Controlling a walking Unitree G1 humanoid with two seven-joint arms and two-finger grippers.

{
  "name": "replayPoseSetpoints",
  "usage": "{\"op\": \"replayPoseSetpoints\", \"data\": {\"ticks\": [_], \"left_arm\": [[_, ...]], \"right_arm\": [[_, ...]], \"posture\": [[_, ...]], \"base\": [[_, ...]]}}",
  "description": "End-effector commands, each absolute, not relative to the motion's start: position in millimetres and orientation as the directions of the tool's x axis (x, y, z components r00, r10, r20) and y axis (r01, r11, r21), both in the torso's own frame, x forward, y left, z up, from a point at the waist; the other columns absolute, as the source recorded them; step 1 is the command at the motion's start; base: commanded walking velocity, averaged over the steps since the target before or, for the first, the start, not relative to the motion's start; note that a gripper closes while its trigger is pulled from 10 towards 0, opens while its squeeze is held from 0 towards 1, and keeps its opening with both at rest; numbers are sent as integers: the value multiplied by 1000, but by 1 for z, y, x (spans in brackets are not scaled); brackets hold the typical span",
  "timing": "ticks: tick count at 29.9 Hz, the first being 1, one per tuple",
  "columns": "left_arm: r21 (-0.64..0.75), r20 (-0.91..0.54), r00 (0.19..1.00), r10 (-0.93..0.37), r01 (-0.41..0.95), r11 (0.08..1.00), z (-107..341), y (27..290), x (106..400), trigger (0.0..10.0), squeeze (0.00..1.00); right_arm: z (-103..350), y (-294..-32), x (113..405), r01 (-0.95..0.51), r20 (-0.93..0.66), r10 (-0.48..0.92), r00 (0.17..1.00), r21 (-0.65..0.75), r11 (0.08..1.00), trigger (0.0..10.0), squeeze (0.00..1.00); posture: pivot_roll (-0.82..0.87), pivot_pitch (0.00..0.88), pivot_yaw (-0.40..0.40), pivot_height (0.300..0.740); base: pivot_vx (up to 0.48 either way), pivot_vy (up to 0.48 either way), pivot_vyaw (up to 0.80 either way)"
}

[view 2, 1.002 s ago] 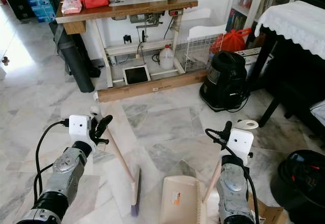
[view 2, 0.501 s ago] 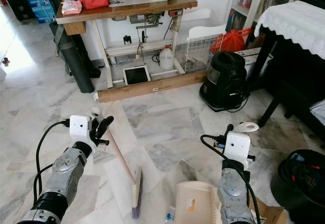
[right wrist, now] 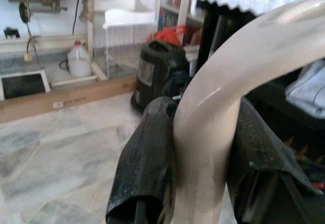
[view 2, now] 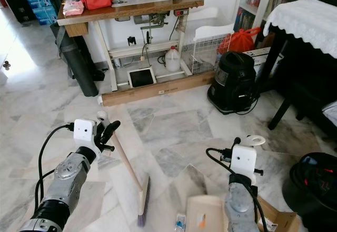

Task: Sweep floor

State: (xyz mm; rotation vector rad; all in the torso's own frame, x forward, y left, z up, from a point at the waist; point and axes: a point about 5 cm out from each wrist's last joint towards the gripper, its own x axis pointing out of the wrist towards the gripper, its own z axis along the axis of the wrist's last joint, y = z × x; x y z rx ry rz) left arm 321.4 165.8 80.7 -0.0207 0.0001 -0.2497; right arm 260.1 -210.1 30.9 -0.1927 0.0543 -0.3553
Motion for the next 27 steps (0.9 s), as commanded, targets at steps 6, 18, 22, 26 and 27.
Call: {"op": "replayPoseSetpoints", "data": {"ticks": [6, 18, 22, 26, 27], "left_arm": [[5, 3, 965, -264, 264, 965, 86, 171, 322, 10000, 0], [2, -75, 944, -320, 321, 947, 78, 165, 322, 10000, 0], [-14, -100, 936, -337, 337, 941, 75, 163, 321, 10000, 0], [-21, -139, 926, -350, 351, 936, 70, 163, 318, 10000, 0], [-21, -147, 925, -350, 351, 936, 68, 163, 317, 10000, 0]], "right_arm": [[21, -208, 253, 329, -37, -344, 938, -213, 920, 10000, 0], [13, -195, 251, 205, -67, -230, 971, -267, 942, 10000, 0], [11, -191, 251, 154, -78, -185, 980, -298, 942, 10000, 0], [9, -187, 252, 79, -83, -115, 990, -352, 933, 10000, 0], [10, -186, 253, 72, -81, -108, 991, -361, 930, 10000, 0]], "posture": [[-73, 19, 94, 740], [-67, 39, 97, 740], [-65, 48, 98, 740], [-63, 57, 95, 740], [-63, 57, 95, 740]], "base": [[0, 0, 0], [0, 0, 0], [0, 0, 0], [0, 0, 0], [0, 0, 0]]}}
